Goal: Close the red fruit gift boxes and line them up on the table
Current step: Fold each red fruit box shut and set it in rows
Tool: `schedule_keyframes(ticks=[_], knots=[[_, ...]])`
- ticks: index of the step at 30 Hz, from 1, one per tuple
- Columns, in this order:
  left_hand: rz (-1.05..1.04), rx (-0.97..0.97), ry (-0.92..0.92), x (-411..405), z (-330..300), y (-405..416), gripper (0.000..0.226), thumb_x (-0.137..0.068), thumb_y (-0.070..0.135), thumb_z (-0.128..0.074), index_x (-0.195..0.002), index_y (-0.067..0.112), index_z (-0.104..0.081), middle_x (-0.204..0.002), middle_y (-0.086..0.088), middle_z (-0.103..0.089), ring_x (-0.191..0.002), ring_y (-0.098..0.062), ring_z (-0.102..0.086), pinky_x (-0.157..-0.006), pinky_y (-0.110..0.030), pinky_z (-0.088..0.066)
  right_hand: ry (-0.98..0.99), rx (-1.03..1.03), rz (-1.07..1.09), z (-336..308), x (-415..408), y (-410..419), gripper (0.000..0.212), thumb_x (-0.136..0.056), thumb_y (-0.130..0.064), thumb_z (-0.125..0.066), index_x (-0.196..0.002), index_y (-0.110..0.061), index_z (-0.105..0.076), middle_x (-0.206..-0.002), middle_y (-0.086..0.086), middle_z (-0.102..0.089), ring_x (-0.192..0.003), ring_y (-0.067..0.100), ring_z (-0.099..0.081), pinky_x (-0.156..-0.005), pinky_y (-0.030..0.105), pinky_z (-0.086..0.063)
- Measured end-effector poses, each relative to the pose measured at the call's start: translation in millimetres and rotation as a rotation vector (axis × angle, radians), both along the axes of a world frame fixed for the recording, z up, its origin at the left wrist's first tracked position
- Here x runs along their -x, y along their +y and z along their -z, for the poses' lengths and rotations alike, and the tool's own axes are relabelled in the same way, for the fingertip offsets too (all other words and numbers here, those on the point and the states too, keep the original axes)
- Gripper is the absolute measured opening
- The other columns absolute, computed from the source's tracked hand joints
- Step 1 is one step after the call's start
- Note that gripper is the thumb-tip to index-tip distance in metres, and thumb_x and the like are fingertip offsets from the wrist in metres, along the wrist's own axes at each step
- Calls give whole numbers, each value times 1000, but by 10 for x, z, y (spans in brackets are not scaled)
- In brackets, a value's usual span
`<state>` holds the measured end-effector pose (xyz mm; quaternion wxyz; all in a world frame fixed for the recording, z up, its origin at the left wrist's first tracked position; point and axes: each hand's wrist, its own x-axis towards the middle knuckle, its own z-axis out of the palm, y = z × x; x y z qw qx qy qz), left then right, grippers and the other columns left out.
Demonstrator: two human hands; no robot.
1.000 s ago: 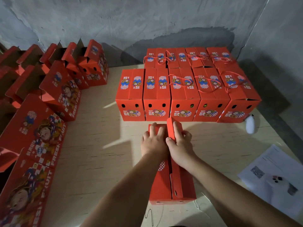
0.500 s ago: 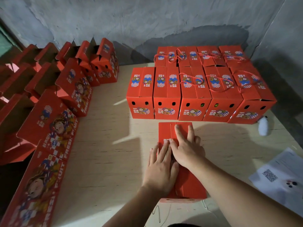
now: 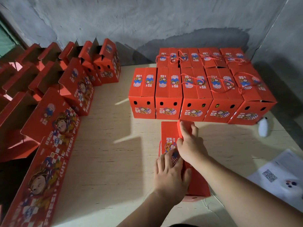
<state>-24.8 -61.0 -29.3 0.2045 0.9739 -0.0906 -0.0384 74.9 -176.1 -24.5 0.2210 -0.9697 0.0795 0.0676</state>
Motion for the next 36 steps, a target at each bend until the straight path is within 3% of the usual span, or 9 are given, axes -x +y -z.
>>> schedule_keyframes(ticks=[3,11,14,18,21,25,29,33,36], knots=[[9,20,20,-17,84,67,58,-99,59,-29,-156,46,-27,-165,6,-12,-149,-27,-12,-122,-42,-5,-3,83,2,-4,17,80,71,-104,-40,-45,-159,-46,0,-168,3,-3,-122,36,-48,-83,40,-51],[47,-37,-11,2,120,53,67,-98,63,-15,-161,40,-23,-169,0,-14,-154,-31,-12,-123,-47,8,0,105,21,-11,19,118,66,-107,-42,-39,-160,-42,0,-167,4,-6,-126,37,-44,-90,46,-51],[-6,-54,-29,3,112,7,71,-97,66,-18,-160,36,-29,-168,-1,-19,-154,-29,-19,-121,-46,4,-12,133,0,-1,19,103,65,-107,-46,-36,-159,-42,2,-166,5,-7,-126,35,-44,-88,45,-52],[1,-52,50,-45,145,19,76,-97,70,-34,-161,35,-14,-167,5,-3,-154,-22,-1,-123,-41,13,76,71,-18,27,16,59,63,-103,-60,-28,-156,-52,5,-168,-6,6,-140,37,-28,-97,52,-46],[-45,-24,77,-40,129,0,83,-92,70,-47,-160,33,-17,-166,6,-6,-154,-21,-5,-124,-40,10,170,33,-74,26,-28,-12,65,-98,-71,-23,-153,-56,9,-166,-12,19,-146,38,-15,-103,55,-41],[-95,93,17,-29,131,32,91,-86,72,-55,-159,31,-21,-162,4,-17,-149,-23,-18,-124,-37,-5,77,162,-186,93,49,-55,73,-103,-53,-39,-159,-41,8,-166,5,16,-141,43,-26,-101,53,-49],[-105,373,-124,47,201,100,82,-87,56,-64,-156,25,-31,-156,-3,-29,-145,-24,-27,-121,-38,-26,-217,-296,-11,198,240,-182,73,-97,-32,-66,-158,-24,-28,-161,9,-17,-139,24,-35,-102,33,-40],[-311,733,135,74,249,233,90,-87,45,-77,-158,28,-23,-152,12,-38,-145,-10,-36,-121,-37,-30,42,-621,185,321,652,-281,48,-96,-40,-65,-137,-31,-42,-127,-2,-63,-120,26,-61,-98,40,-47],[-383,1167,280,76,278,384,82,-90,18,-78,-156,25,-30,-143,10,-61,-131,-10,-58,-114,-42,-45,92,-659,78,278,717,-168,55,-96,-45,-63,-145,-37,-40,-133,-10,-64,-120,17,-63,-107,44,-47]])
